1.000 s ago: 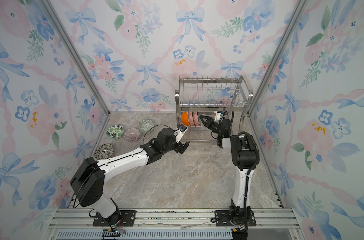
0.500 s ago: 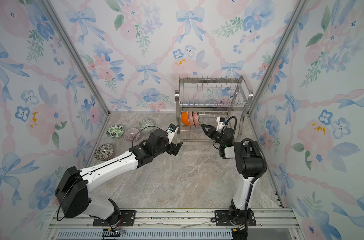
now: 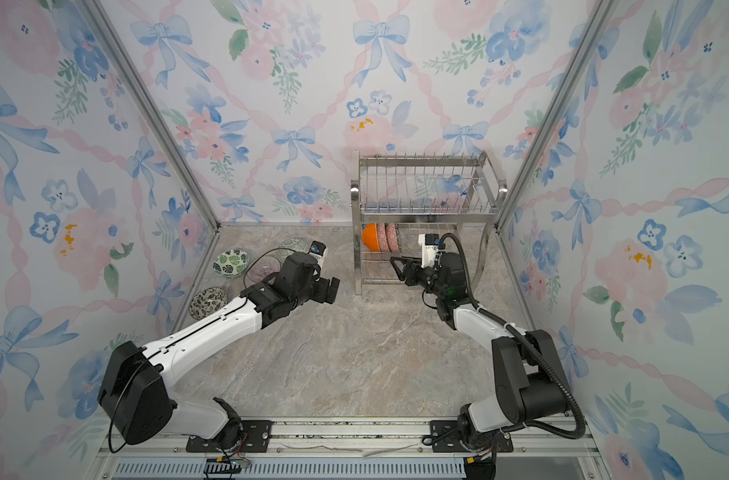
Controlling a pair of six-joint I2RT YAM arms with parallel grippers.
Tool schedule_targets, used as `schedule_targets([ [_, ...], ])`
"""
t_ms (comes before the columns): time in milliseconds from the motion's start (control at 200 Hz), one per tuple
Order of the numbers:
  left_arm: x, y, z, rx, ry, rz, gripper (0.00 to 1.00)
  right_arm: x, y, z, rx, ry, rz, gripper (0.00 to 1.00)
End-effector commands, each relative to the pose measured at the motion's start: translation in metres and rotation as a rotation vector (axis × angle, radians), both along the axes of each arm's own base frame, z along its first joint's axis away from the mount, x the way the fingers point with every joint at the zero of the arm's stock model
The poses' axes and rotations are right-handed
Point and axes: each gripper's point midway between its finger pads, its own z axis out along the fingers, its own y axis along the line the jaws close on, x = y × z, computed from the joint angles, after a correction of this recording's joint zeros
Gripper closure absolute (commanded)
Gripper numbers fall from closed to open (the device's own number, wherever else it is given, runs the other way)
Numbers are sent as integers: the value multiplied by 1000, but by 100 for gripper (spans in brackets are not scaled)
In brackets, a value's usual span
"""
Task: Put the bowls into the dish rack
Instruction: 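Withdraw the right gripper from the rack while the left moves toward wall bowls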
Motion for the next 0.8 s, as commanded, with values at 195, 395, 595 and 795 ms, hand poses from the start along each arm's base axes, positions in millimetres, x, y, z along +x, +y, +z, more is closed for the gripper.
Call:
schedule_targets([
  [195,3,106,-3,-184,99,299,2,-16,-7,-11,-283,13,-62,15],
  [395,-2,151,-7,-226,146,452,2,-24,-6,-8,-403,4,-95,4],
  [595,-8,186,-26,-86,215,577,2,-24,-21,-6,-539,-1,-237,4],
  [795,-14,213,-27,52,201,648,2,-27,-20,-5,-590,-35,-272,4],
])
